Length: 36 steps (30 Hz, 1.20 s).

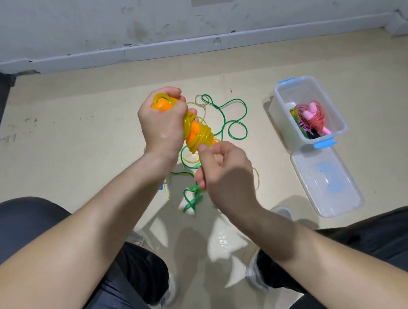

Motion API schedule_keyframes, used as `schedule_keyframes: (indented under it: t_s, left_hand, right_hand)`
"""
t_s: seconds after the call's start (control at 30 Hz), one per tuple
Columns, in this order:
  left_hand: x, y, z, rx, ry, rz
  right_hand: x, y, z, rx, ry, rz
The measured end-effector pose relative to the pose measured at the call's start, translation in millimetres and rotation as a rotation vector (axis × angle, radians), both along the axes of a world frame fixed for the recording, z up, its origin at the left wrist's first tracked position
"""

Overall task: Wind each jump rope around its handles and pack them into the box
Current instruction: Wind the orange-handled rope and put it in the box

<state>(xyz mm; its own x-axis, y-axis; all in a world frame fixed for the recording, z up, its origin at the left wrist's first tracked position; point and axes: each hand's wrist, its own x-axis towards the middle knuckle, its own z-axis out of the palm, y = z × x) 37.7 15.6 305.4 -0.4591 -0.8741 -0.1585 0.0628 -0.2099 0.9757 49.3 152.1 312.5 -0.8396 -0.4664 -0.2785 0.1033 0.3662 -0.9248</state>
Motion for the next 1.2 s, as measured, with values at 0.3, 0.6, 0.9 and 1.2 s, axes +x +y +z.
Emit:
schedule_keyframes:
  t_s: [0.3, 0.6, 0.9, 1.2]
  left_hand:
    - [3, -6, 14, 0.581, 0.155, 0.007]
    - [14, -20, 21, 0.667, 0.087, -0.417]
    - [7, -9, 12, -0.105, -0.088, -0.306]
    - [0, -1, 2, 0.097, 0.026, 0.025]
  right_hand:
    - [18, 6, -28, -0.145, 0.039, 0.192]
    - [-80, 23, -38, 0.049, 0.005, 0.577]
    - [-83, 12, -3, 0.151, -0.188, 0.377]
    - [-8, -1, -8, -0.115, -0.133, -0.121]
